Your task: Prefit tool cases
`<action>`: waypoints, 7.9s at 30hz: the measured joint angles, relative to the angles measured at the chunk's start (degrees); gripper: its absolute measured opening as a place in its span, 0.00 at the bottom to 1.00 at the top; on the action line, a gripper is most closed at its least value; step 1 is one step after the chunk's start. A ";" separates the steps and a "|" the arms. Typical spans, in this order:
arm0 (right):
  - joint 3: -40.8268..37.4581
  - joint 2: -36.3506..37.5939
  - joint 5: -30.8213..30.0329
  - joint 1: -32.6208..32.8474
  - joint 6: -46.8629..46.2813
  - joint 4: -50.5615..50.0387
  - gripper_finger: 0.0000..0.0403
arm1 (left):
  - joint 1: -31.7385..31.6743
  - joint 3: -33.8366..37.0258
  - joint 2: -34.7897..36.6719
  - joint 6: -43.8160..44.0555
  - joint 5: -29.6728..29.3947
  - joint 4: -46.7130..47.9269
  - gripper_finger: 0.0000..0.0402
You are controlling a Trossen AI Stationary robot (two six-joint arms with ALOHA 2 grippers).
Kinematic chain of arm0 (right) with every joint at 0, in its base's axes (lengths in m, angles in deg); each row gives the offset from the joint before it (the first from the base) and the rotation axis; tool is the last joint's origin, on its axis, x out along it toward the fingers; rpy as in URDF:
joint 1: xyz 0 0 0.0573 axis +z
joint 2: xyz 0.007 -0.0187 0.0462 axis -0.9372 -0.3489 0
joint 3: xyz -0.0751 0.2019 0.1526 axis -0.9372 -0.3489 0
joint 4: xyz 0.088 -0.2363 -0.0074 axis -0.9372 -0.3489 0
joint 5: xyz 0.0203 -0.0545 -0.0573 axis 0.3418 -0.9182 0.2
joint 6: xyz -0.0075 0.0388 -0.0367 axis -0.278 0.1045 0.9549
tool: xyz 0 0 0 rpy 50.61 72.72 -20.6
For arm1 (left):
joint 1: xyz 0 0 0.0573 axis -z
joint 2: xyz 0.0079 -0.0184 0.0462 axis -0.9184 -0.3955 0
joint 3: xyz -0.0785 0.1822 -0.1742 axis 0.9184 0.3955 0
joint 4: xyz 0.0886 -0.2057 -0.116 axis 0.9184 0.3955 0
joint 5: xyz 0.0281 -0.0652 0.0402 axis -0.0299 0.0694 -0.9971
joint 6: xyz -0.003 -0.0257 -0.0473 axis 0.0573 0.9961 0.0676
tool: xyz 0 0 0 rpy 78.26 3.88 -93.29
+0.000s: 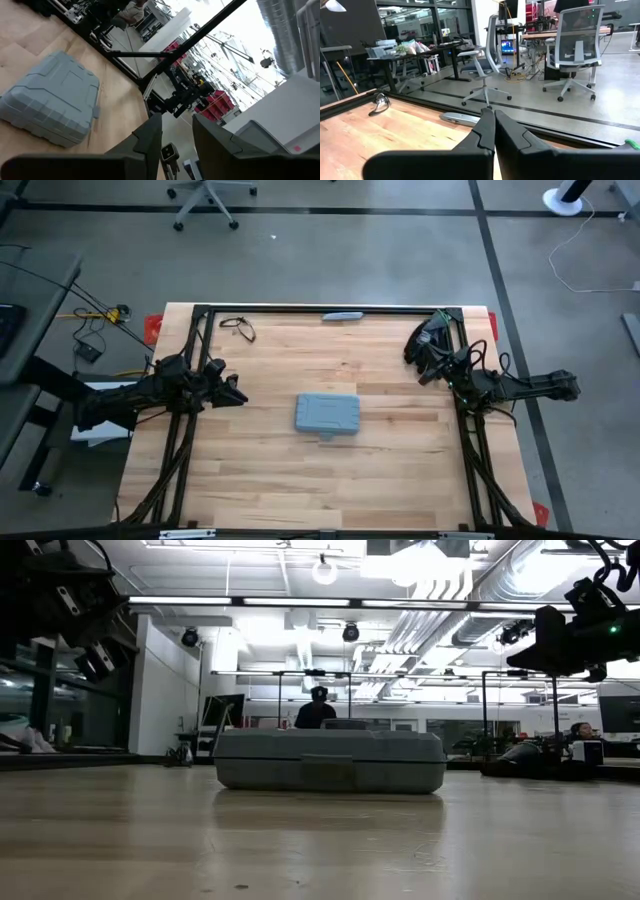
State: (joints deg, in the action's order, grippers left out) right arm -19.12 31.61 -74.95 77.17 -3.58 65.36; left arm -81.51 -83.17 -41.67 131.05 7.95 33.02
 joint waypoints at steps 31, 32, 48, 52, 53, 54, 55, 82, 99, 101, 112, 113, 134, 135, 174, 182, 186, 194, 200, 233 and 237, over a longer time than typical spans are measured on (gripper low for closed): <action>0.00 0.00 0.00 0.00 0.04 0.00 0.00 | 0.00 0.00 0.02 0.00 0.01 0.00 0.25; -0.01 0.00 0.00 -0.01 -0.02 0.02 0.00 | 0.01 0.00 0.02 0.00 0.02 0.01 0.25; -0.01 0.00 0.00 0.00 0.09 0.02 0.00 | 0.00 0.00 0.00 0.00 0.02 0.00 0.25; 0.00 -0.01 0.00 -0.01 0.08 0.00 0.00 | 0.00 0.00 0.00 0.00 0.02 0.02 0.25; -0.01 -0.01 0.00 -0.01 0.08 0.02 0.00 | 0.00 0.00 0.01 0.00 -0.01 0.00 0.25; -0.01 -0.01 0.00 0.00 0.02 0.02 0.00 | 0.00 0.00 0.01 0.08 -0.84 0.02 0.25; -0.01 0.00 -0.01 0.00 -0.01 0.02 0.00 | -0.01 0.00 -0.04 0.35 -3.55 0.02 0.25; 0.01 0.00 0.00 -0.02 0.01 0.01 0.00 | -0.15 0.02 -0.42 -8.04 -32.17 1.03 0.25; 0.01 0.00 0.00 -0.02 0.05 0.02 0.00 | -0.15 0.02 -0.42 -8.02 -32.11 1.00 0.25; -0.01 0.00 -0.01 0.00 0.01 0.00 0.00 | -0.15 0.02 -0.42 -8.02 -32.11 0.98 0.25; -0.01 0.00 0.00 -0.01 0.08 0.00 0.00 | -0.14 0.02 -0.42 -8.02 -32.13 1.00 0.25; 0.00 0.00 -0.02 -0.01 0.02 0.02 0.00 | -0.13 0.02 -0.42 -8.02 -32.13 0.99 0.25; -0.01 -0.02 -0.02 -0.02 0.09 0.00 0.00 | -0.15 0.02 -0.42 -8.02 -32.13 1.00 0.25; 0.00 0.00 0.00 -0.01 0.08 0.01 0.00 | -0.13 0.02 -0.42 -8.02 -32.15 1.00 0.25; -0.01 0.00 0.00 -0.02 0.02 0.02 0.00 | -0.13 0.02 -0.42 -8.00 -32.13 0.98 0.25; -0.01 0.00 0.00 -0.02 -0.02 0.00 0.00 | -0.13 0.02 -0.42 -8.02 -32.15 0.98 0.25; 0.00 0.00 -0.01 -0.02 0.02 0.01 0.00 | -0.13 0.02 -0.41 -8.02 -32.13 1.00 0.25; -0.01 0.00 -0.02 -0.02 0.09 0.00 0.00 | -0.13 0.02 -0.39 -8.00 -32.13 1.00 0.25; 0.01 0.00 0.00 -0.02 0.04 0.02 0.00 | -0.13 0.02 -0.42 -8.02 -32.13 0.98 0.25; -0.01 -0.02 -0.01 -0.01 -0.02 0.00 0.00 | -0.13 0.02 -0.39 -8.02 -32.15 0.99 0.25; 0.01 0.00 0.00 -0.02 -0.02 0.02 0.00 | -0.13 0.02 -0.42 -8.01 -32.15 0.99 0.25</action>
State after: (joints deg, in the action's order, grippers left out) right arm -19.11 31.62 -74.95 77.16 -3.60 65.38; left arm -81.64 -83.14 -42.09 123.04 -24.20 34.01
